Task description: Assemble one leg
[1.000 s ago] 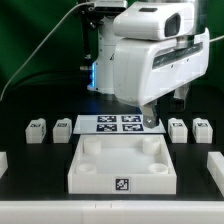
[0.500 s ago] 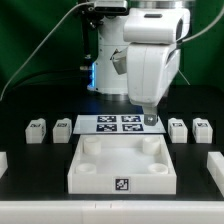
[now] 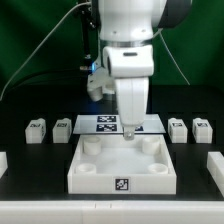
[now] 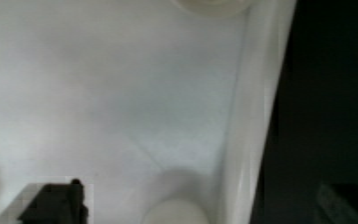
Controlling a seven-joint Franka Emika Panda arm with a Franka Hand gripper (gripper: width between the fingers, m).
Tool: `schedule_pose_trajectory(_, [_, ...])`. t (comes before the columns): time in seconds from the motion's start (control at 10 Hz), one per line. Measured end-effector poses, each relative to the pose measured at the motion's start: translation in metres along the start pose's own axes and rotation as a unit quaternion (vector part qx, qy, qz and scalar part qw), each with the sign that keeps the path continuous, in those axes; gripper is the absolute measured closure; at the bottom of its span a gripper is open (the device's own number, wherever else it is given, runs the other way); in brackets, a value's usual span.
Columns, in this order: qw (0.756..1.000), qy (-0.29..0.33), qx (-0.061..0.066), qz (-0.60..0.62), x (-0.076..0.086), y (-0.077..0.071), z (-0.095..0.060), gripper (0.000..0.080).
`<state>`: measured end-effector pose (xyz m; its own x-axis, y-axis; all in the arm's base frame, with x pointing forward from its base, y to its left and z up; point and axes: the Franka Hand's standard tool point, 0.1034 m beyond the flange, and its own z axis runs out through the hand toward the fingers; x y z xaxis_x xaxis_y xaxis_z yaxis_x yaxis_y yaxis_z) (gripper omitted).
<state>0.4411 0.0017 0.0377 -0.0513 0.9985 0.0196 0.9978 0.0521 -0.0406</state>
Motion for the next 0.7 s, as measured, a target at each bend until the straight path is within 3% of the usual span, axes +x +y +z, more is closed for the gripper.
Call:
schedule_pose_trajectory(0.2, [1.0, 0.005, 0.009, 0.011, -0.006, -0.009, 0.019, 0.015])
schedule_pose_trajectory(0.5, [0.999, 0.006, 0.013, 0.029, -0.006, -0.012, 0.025, 0.015])
schedule_pose_trajectory(0.7, [0.999, 0.006, 0.013, 0.029, -0.006, -0.012, 0.025, 0.0422])
